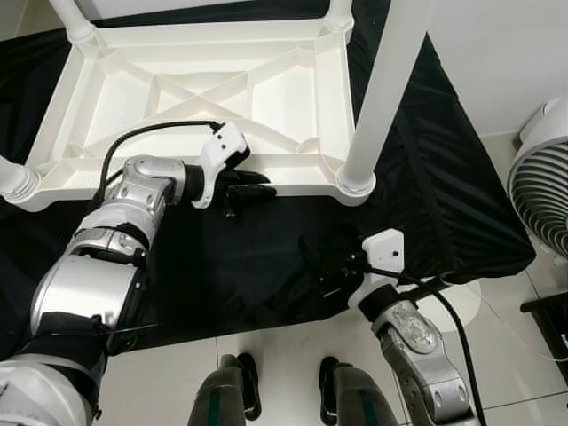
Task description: Building children table
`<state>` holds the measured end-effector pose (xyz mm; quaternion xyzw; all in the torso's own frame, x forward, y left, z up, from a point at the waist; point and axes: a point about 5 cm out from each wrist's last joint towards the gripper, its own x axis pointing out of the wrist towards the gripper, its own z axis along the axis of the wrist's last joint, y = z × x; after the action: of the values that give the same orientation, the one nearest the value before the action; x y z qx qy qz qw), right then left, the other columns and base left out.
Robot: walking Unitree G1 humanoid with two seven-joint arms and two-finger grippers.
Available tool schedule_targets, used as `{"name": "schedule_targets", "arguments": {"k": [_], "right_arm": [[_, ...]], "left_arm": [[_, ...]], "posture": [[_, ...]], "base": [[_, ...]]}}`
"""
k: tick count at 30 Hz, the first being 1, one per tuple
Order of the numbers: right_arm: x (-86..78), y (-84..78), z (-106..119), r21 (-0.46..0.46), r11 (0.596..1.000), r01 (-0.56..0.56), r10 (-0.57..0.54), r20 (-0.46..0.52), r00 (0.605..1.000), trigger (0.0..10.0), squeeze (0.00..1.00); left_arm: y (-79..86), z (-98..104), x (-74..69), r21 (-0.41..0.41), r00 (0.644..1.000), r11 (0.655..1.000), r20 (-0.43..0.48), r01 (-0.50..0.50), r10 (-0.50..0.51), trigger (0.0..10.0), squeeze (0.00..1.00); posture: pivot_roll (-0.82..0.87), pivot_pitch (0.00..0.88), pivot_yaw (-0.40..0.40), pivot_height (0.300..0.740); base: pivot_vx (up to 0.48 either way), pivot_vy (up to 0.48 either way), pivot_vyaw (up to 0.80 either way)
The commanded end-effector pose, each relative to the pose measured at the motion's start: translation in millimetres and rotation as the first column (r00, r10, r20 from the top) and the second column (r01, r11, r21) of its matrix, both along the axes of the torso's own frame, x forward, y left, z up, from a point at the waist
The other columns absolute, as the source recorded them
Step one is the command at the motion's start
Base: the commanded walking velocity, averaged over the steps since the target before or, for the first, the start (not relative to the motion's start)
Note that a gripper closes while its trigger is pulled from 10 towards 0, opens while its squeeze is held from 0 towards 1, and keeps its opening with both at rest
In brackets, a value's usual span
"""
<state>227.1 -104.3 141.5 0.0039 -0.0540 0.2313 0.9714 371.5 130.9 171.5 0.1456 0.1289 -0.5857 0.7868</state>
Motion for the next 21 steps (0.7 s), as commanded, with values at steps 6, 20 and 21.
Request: {"name": "schedule_targets", "arguments": {"k": [6,20,21], "right_arm": [[1.4,3.9,-3,0.009,1.0,-0.006,0.007,-0.014,1.0,10.0,0.0],[8.5,6.1,-1,0.007,1.0,-0.027,0.027,-0.003,1.0,10.0,0.0],[9.5,6.6,-1,0.007,1.0,-0.03,0.03,-0.001,1.0,10.0,0.0]], "left_arm": [[-6.6,-49,-17.4,-0.061,0.988,0.988,-0.065,-0.145,0.141,0.0,0.0],[-6.6,-54,-6.8,-0.102,0.809,0.814,0.089,-0.572,0.581,8.7,0.0],[-3.5,-54,-5.4,-0.083,0.79,0.797,0.105,-0.599,0.604,10.0,0.0]], "posture": [[-0.09,0.214,0.097,0.74],[-0.07,0.198,0.059,0.74],[-0.07,0.198,0.059,0.74]], "base": [[0.0,0.0,0.0],[0.0,0.0,0.0],[0.0,0.0,0.0]]}}
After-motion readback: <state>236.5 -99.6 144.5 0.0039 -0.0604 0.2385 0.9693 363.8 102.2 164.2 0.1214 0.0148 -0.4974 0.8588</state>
